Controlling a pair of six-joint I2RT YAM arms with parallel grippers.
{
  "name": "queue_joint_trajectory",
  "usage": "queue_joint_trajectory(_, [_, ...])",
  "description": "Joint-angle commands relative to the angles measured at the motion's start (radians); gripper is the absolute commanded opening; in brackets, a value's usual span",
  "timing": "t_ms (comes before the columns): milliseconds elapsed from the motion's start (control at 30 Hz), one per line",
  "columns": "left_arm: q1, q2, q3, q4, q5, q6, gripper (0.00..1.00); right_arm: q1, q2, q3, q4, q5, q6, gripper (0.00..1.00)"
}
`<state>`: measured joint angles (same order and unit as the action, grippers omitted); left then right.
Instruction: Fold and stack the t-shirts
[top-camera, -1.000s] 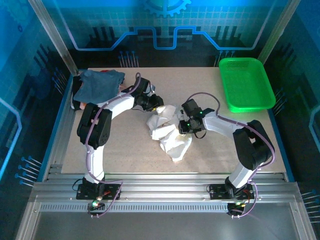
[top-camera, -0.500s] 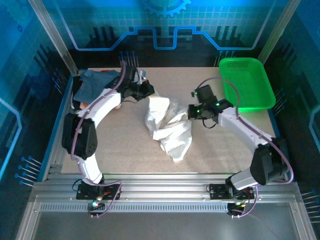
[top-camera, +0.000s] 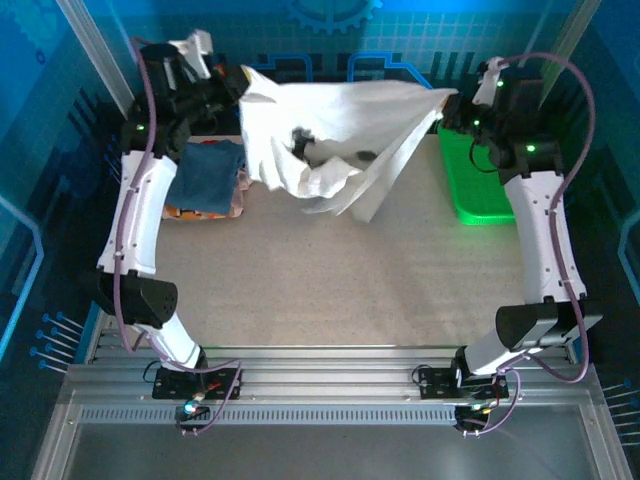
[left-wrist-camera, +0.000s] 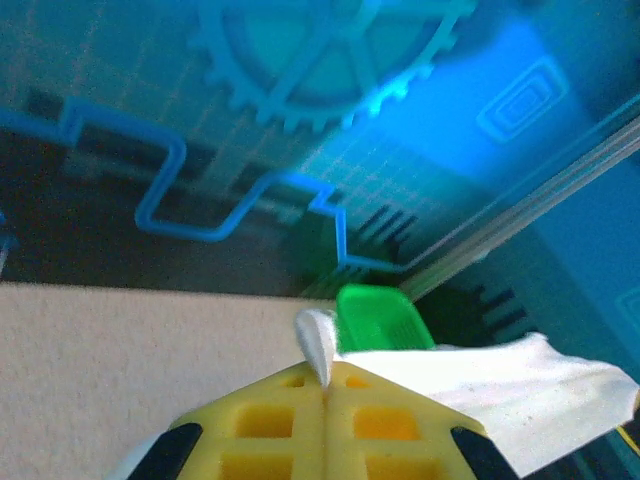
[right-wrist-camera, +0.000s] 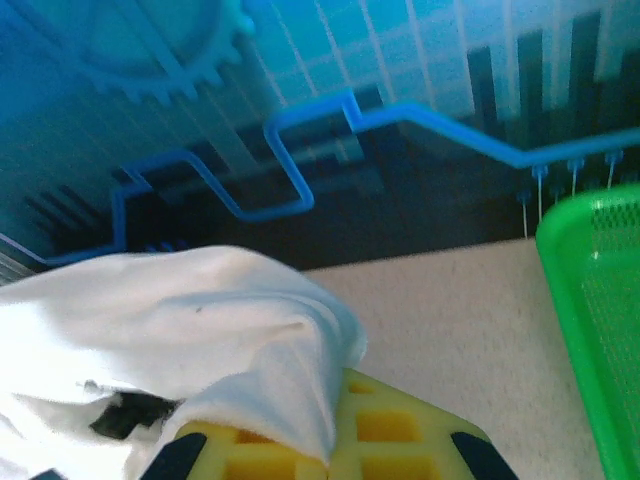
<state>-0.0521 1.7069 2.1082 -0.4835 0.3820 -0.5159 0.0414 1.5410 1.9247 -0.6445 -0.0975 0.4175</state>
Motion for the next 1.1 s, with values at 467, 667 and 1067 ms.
queue_joint_trajectory(467, [0.041, -0.217, -0.007, -0.017, 0.038, 0.096, 0.00, -0.228, -0.271, -0.118, -0.019, -0.301, 0.029, 0.00])
queue_joint_trajectory(667, [0.041, -0.128, 0.012, 0.045, 0.099, 0.067, 0.00, -0.228, -0.204, -0.103, 0.008, -0.316, 0.030, 0.00])
queue_joint_trajectory(1067, [0.041, 0.222, 0.380, 0.063, 0.172, 0.071, 0.00, -0.227, 0.217, 0.260, 0.034, -0.334, 0.043, 0.00])
